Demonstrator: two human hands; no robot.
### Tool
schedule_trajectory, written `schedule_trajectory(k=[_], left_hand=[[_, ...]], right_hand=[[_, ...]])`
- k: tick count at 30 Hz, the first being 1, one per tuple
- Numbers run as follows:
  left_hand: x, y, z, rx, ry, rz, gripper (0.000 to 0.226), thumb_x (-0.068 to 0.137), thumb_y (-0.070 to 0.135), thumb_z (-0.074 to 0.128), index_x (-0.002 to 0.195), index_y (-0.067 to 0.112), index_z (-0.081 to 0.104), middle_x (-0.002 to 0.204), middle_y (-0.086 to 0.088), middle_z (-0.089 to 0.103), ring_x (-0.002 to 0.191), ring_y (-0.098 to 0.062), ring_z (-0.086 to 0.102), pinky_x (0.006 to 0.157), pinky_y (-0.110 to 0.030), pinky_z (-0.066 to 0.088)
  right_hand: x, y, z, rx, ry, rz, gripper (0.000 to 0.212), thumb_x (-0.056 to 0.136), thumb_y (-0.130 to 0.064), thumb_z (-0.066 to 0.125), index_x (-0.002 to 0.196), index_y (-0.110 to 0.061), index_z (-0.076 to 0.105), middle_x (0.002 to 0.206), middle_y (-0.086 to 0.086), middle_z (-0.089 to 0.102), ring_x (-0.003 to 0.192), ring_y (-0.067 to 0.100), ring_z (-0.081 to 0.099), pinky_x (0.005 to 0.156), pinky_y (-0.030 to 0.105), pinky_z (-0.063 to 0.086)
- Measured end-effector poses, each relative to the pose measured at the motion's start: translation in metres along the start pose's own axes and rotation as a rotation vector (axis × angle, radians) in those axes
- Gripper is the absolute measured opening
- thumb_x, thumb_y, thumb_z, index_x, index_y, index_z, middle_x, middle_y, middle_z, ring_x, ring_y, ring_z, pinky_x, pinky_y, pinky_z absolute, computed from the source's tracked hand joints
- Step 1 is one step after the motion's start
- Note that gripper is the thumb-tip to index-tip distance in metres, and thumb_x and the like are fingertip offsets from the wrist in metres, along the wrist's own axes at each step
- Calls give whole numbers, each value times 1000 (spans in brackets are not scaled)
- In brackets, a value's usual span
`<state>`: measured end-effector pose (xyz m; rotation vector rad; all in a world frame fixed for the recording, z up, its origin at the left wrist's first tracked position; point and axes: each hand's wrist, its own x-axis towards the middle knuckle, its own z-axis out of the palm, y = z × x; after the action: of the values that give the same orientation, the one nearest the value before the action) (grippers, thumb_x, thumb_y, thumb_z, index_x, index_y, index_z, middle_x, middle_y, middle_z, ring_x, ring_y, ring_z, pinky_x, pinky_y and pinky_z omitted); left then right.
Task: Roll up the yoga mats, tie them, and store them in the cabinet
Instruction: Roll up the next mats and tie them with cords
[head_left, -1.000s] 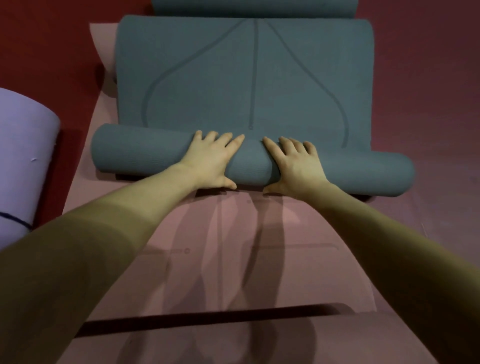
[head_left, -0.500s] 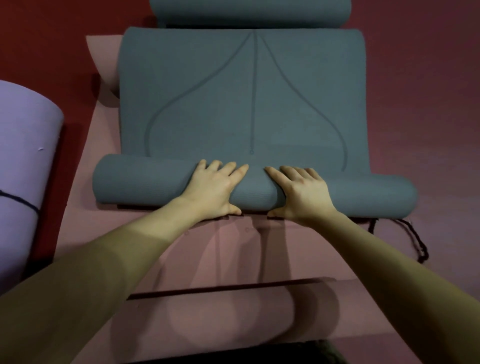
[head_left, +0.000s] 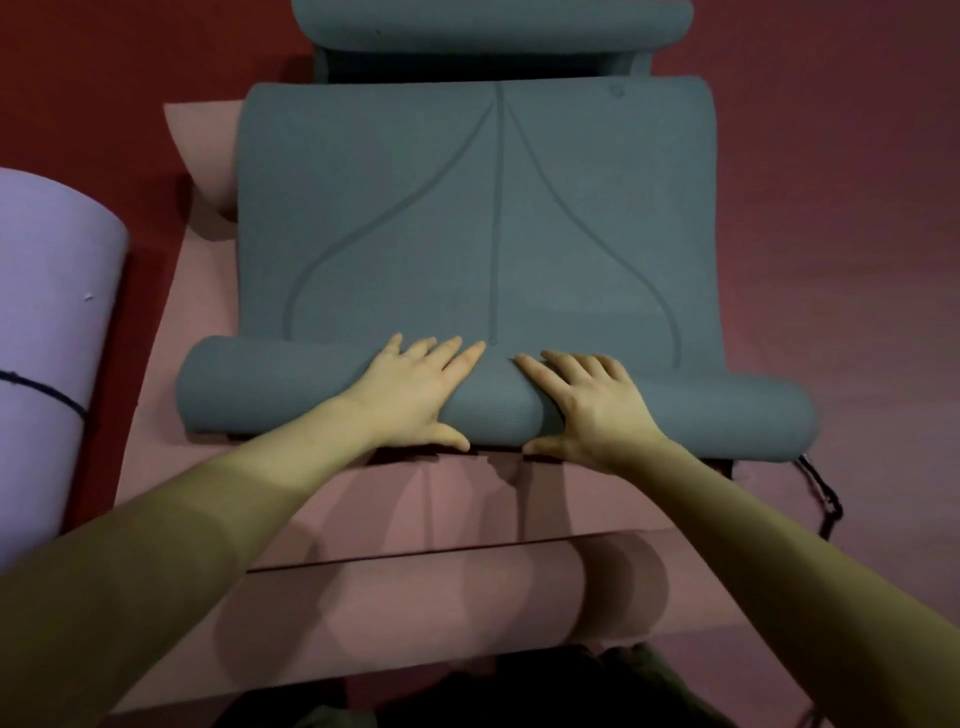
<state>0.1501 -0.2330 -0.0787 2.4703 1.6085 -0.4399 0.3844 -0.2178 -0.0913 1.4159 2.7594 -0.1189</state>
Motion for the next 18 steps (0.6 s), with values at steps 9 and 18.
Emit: schedule_trajectory(k=[9, 18], left_hand=[[9, -7, 2, 125, 244, -59, 75, 85, 61, 47, 147, 22, 33, 146, -18, 40, 132, -36, 42, 104, -62, 31], [17, -5, 10, 2, 256, -147, 65, 94, 56, 33, 151, 30, 17, 157, -5, 23, 142, -31, 23, 110, -60, 19]], right_hand=[[9, -15, 13, 29, 145, 206, 60, 92, -55, 30, 145, -30, 39, 147, 12, 43, 136, 35, 38, 111, 59, 17], [15, -20, 19, 19, 231, 212, 55, 92, -42, 36, 139, -17, 48, 144, 17, 45, 131, 39, 43, 107, 57, 28]])
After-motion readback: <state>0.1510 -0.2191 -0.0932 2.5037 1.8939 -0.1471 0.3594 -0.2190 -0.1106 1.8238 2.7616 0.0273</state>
